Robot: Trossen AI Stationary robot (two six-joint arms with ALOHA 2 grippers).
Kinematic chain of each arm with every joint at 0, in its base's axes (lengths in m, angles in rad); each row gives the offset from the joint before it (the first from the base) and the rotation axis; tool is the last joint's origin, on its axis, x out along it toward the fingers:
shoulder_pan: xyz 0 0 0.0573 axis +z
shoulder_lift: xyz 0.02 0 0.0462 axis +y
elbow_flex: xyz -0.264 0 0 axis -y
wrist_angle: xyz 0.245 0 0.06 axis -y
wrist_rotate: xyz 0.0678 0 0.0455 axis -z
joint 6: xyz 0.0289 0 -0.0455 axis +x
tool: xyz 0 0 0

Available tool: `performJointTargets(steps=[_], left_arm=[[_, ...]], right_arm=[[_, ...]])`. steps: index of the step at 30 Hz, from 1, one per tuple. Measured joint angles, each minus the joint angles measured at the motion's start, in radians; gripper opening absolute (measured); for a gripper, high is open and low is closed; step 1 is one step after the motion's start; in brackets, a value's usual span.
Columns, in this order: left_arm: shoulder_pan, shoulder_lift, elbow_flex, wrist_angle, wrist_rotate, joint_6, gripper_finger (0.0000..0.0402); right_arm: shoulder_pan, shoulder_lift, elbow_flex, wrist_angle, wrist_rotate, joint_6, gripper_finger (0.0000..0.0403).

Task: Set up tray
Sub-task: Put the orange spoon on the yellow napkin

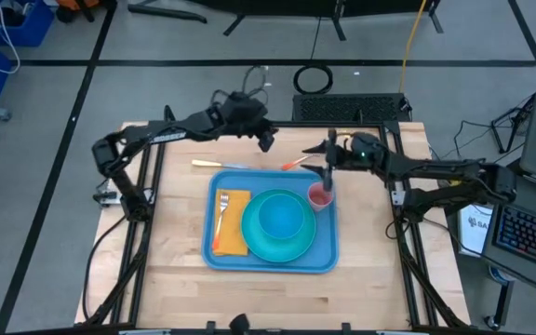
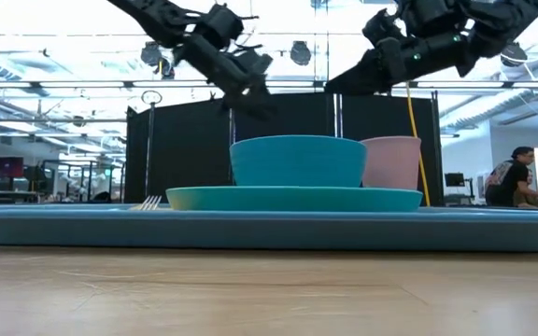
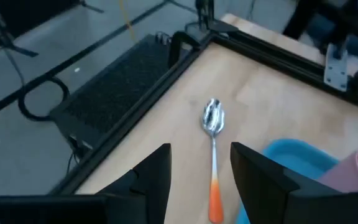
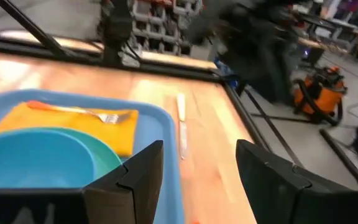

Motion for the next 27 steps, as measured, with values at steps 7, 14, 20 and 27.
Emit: performJointTargets(steps=[7, 14, 20, 27], left_arm=[[-0.047, -0.189, -0.282, 0.323, -0.070, -0.035, 0.0170], [-0.109, -0.281, -0.435, 0.531, -0.094, -0.037, 0.0170], [-0.162, -0.300, -0.512, 0.603, -0.097, -0.065, 0.0170], [-0.234, -0.299, -0.601, 0.730, -0.139, -0.085, 0.0170]], right_arm=[[-0.066, -0.002, 0.118, -0.261, -0.037, -0.099, 0.0194], [-0.087, 0.051, 0.292, -0.486, -0.026, -0.194, 0.0194], [-0.106, 0.161, 0.438, -0.693, -0.025, -0.248, 0.0194], [-0.129, 0.308, 0.592, -0.906, -0.020, -0.298, 0.0194]])
